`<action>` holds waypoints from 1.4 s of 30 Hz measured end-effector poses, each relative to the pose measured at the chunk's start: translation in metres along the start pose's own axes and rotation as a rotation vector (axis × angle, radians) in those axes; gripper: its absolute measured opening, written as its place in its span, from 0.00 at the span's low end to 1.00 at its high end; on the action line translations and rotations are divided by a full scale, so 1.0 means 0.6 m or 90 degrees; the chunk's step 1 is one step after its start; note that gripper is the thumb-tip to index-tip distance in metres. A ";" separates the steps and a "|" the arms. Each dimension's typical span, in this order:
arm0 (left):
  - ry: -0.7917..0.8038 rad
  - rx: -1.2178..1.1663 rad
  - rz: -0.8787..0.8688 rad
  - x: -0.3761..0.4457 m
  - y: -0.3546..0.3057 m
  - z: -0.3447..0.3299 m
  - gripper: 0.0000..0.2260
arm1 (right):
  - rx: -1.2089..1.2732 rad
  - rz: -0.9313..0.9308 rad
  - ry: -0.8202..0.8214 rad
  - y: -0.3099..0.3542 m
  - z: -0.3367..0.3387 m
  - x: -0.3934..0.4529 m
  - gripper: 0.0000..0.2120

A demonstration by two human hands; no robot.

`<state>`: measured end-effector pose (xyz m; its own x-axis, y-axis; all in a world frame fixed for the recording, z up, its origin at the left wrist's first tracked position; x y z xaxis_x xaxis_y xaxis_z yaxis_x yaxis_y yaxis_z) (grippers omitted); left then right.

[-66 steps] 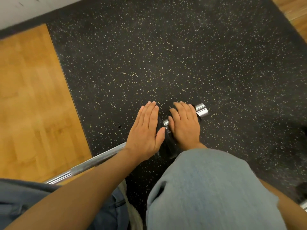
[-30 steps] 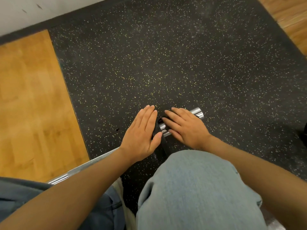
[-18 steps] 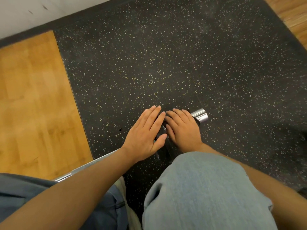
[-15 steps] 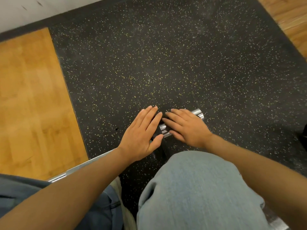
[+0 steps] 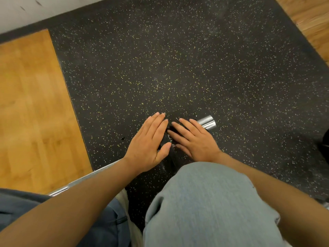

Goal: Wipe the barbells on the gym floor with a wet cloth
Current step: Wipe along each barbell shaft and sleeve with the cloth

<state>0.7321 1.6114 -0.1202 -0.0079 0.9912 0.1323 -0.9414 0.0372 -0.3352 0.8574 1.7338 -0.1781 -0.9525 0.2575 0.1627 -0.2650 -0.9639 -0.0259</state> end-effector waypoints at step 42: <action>0.064 0.040 0.009 0.002 0.016 0.010 0.31 | 0.029 0.052 0.012 -0.065 0.011 0.031 0.23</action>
<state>0.7209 1.6125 -0.1180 0.0095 0.9994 0.0334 -0.9607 0.0184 -0.2770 0.8513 1.7760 -0.1679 -0.9734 0.1787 0.1434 -0.1797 -0.9837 0.0064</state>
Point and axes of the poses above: each hand's wrist, its own x-axis towards the middle knuckle, its own z-axis out of the back of the hand, y = z × x, the point moved 4 cm from there along x, towards the middle knuckle, and after that the axes turned 13 degrees about -z, right-handed, at the moved point
